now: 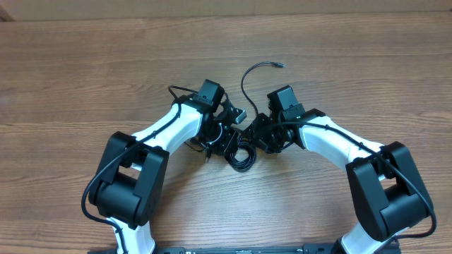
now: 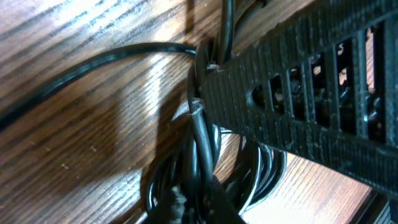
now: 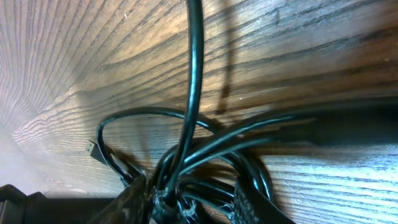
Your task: Untangle cables
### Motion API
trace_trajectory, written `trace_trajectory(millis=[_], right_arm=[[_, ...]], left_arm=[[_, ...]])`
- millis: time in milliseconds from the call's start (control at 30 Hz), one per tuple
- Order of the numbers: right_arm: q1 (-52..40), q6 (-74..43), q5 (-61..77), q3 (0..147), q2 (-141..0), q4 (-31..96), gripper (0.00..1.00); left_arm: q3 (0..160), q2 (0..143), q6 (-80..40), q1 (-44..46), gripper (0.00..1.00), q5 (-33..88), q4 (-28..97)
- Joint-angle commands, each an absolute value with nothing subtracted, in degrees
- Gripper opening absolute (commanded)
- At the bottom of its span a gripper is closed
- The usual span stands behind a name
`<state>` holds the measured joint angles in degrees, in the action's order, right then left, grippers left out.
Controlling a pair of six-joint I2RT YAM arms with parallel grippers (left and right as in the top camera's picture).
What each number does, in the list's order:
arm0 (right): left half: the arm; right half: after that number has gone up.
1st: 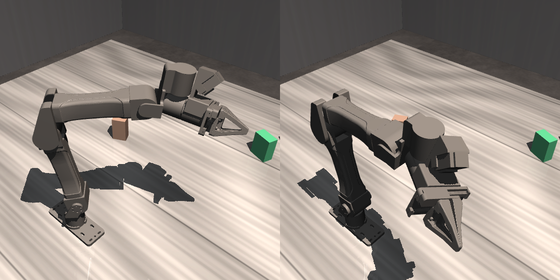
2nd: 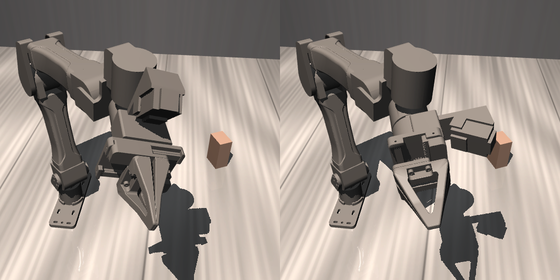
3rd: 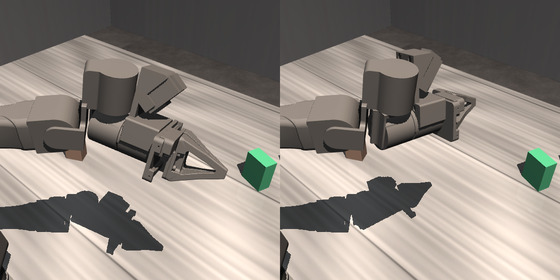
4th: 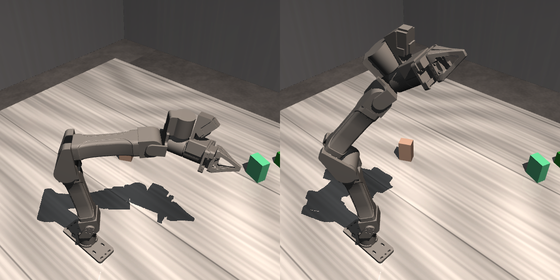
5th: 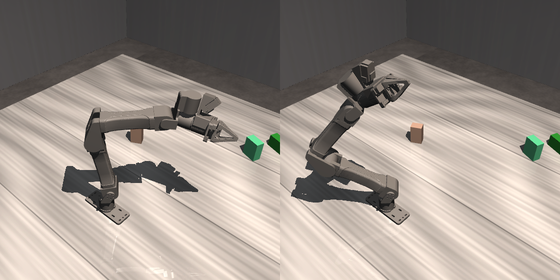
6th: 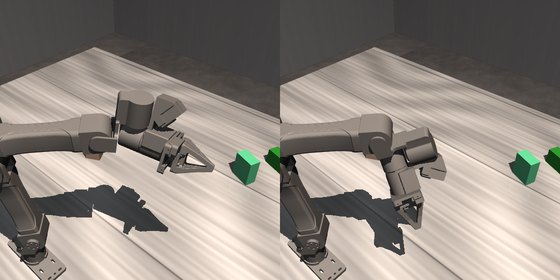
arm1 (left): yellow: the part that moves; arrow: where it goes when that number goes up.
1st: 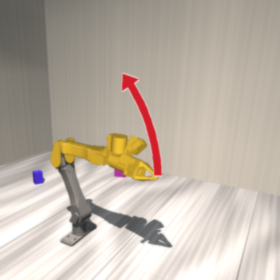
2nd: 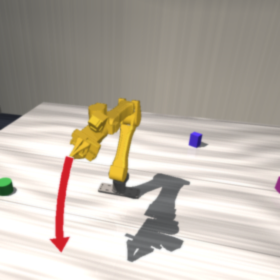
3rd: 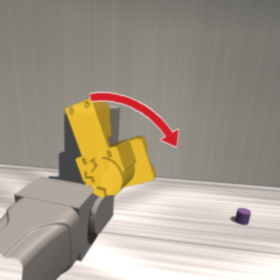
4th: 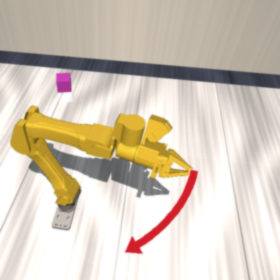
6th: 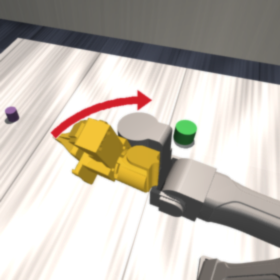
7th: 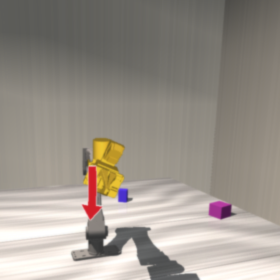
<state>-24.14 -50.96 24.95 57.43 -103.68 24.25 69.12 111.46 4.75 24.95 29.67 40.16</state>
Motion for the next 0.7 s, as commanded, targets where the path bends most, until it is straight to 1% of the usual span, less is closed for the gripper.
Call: trace_trajectory(millis=[0,67,133,200,267,300,367,400,433,500,600,633,667], right_arm=[[-24.4,-51.0,23.6,57.3,-103.6,24.2,0.39],[-24.4,-52.4,24.1,57.3,-103.6,23.6,0.4],[-24.4,-54.6,27.2,57.3,-103.6,21.2,0.4],[-24.4,-56.7,28.9,57.3,-103.6,19.8,0.4],[-24.4,-58.6,29.3,57.3,-103.6,19.0,0.4],[-24.4,-58.8,29.7,57.3,-103.6,18.4,0.4],[-24.4,-59.0,31.1,57.3,-103.6,17.9,0.33],[-24.4,-59.0,31.5,57.3,-103.6,18.3,0.27],[-24.4,-59.0,31.4,57.3,-103.6,18.9,0.24],[-24.4,-58.9,29.4,57.3,-103.6,20.7,0.2],[-24.4,-59.1,21.6,57.3,-103.6,21.1,0.18],[-24.4,-60.7,19.2,57.3,-103.6,21.1,0.17],[-24.3,-62.8,19.1,57.3,-103.6,21.1,0.1]], left_arm=[[69.1,112.1,3.8,25.0,0.04,28.1,40.0],[69.3,112.0,6.0,25.0,0.04,29.7,40.1],[70.5,111.9,12.2,24.8,0.04,32.2,42.3],[72.0,111.9,17.0,24.4,0.04,32.1,45.1],[72.9,111.9,19.4,24.2,0.04,29.9,47.2],[73.0,111.9,19.6,24.3,0.04,27.0,47.6],[72.9,111.9,19.8,24.3,0.04,23.8,48.2],[72.9,111.9,19.9,24.3,0.04,23.8,48.0],[73.0,111.9,21.0,24.3,0.04,23.8,48.1],[72.9,111.9,22.2,24.4,0.04,23.6,48.2],[72.9,111.9,24.5,24.4,0.04,24.1,48.7],[72.9,111.9,25.1,24.4,0.04,24.0,48.9],[72.9,111.9,25.4,24.4,0.04,24.0,49.1]])
